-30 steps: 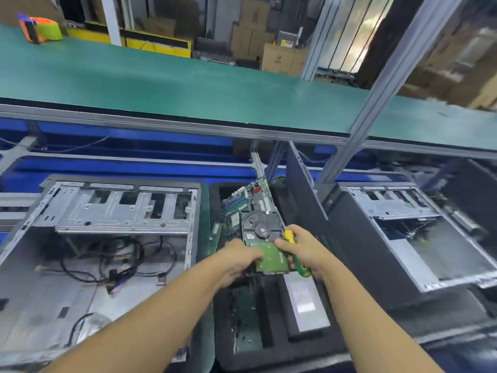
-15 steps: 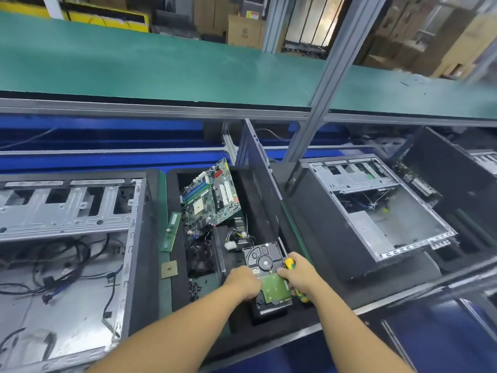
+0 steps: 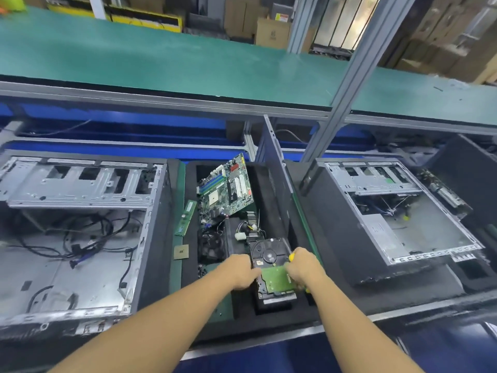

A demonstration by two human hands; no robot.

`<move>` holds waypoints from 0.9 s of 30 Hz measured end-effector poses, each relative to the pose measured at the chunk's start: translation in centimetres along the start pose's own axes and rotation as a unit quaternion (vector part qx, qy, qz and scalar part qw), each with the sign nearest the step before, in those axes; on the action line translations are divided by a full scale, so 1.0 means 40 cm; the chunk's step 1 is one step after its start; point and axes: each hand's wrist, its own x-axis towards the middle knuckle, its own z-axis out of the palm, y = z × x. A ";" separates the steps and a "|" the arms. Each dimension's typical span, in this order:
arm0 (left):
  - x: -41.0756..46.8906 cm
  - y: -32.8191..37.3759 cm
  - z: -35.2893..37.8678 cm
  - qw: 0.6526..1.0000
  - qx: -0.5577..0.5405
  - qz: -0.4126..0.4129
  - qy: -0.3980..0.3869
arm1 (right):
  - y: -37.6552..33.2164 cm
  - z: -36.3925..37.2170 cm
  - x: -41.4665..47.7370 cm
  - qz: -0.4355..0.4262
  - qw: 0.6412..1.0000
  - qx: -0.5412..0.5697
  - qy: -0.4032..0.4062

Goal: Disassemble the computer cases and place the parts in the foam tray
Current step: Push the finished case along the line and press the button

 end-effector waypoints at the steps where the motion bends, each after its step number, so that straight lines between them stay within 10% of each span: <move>1: -0.018 -0.007 -0.024 0.999 -0.005 0.020 0.031 | -0.016 0.002 -0.013 -0.028 0.999 -0.001 0.043; 5: -0.102 -0.062 -0.136 0.978 -0.136 0.054 0.146 | -0.132 0.038 -0.084 -0.138 0.968 0.200 0.066; 12: -0.302 -0.265 -0.242 0.920 -0.242 0.066 0.302 | -0.436 0.134 -0.279 -0.219 0.792 0.548 -0.157; 23: -0.834 -0.872 -0.156 0.762 -0.271 -0.105 0.579 | -0.732 0.423 -0.649 -0.351 0.837 0.378 -0.183; 27: -0.940 -1.075 0.058 0.779 -0.280 -0.235 0.509 | -0.746 0.569 -0.751 -0.358 0.851 0.302 -0.238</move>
